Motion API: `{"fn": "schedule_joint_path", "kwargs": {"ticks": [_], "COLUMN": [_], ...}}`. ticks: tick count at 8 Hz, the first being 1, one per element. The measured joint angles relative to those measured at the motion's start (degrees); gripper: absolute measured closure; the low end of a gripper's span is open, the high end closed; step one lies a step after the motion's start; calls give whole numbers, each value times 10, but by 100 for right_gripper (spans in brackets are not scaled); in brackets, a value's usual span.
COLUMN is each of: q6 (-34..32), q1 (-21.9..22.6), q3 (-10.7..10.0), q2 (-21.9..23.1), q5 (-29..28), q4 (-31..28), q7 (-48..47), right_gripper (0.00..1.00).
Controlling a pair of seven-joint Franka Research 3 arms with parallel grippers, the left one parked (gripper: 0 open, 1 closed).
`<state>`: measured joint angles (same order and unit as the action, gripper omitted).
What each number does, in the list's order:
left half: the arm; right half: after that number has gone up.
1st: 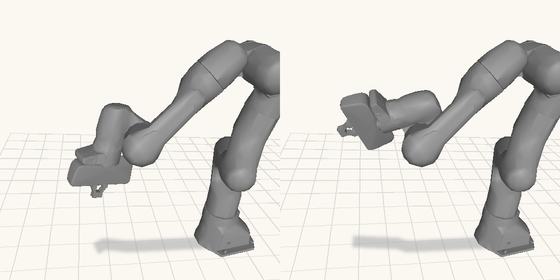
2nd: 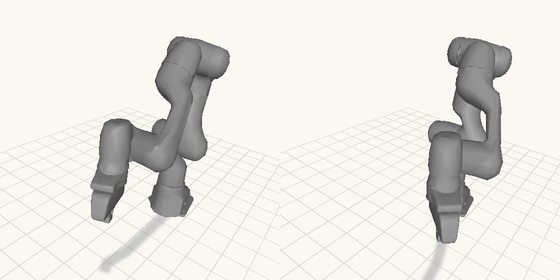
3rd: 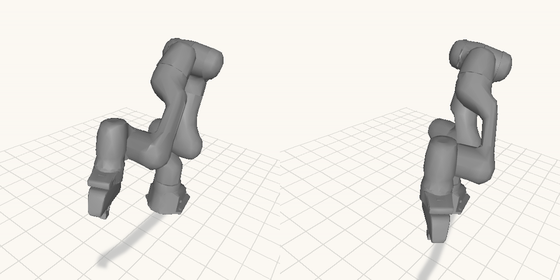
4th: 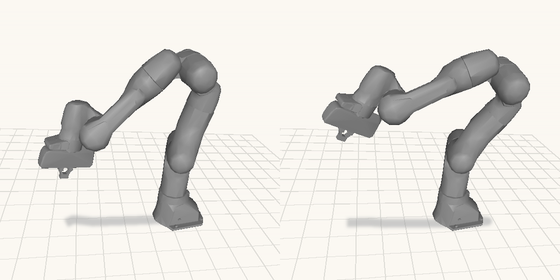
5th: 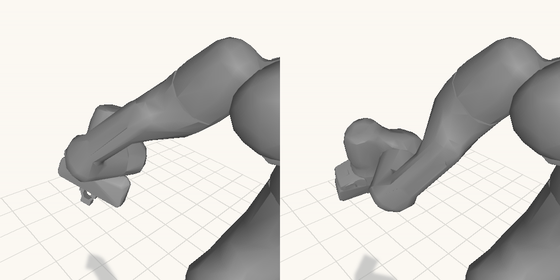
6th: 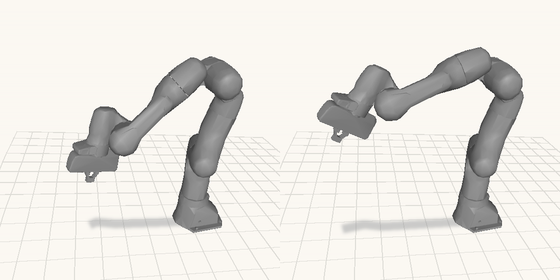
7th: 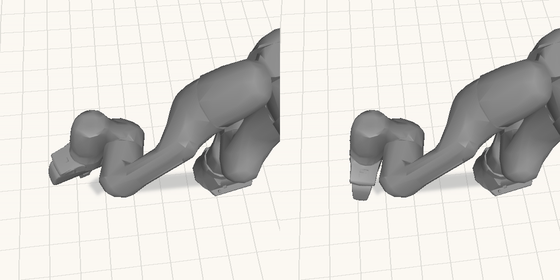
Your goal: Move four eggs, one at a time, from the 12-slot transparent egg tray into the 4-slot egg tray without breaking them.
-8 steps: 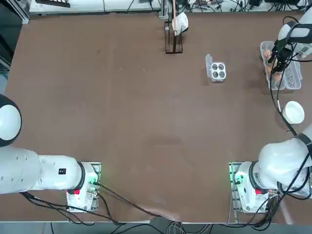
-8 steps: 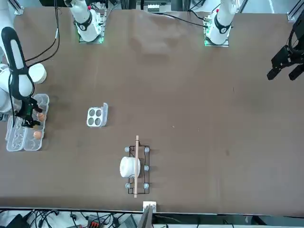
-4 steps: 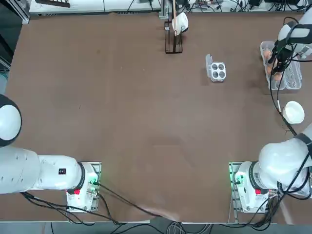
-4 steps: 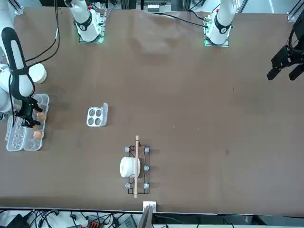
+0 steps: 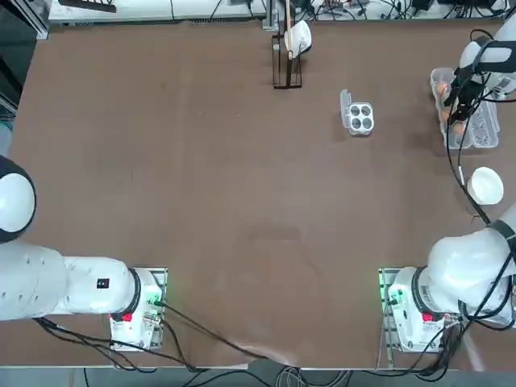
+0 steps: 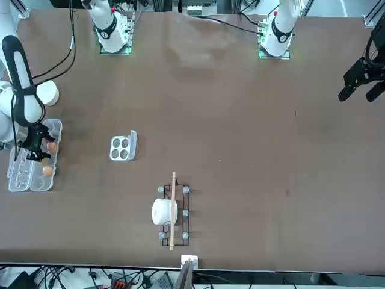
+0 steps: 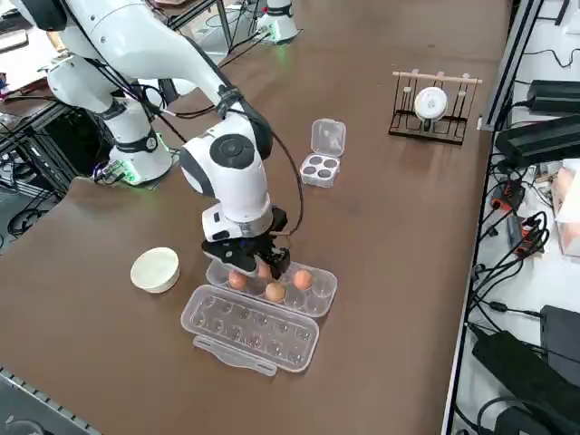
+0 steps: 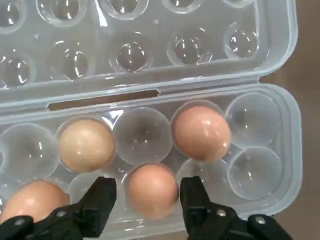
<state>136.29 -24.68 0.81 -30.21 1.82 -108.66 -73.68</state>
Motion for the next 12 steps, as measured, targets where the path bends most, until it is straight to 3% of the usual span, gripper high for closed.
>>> {"fn": "schedule_joint_path", "kwargs": {"ticks": [7,8,9,12], "q6": [0,0,-4,-4], "q1": [0,0,0,0], "q3": [0,0,2,1], "q2": [-3,-3,0,0], "q5": [0,0,0,0], "q4": [0,0,0,0], "q7": [-8,-8,-8,-9], "right_gripper": [28,31,42,42]}}
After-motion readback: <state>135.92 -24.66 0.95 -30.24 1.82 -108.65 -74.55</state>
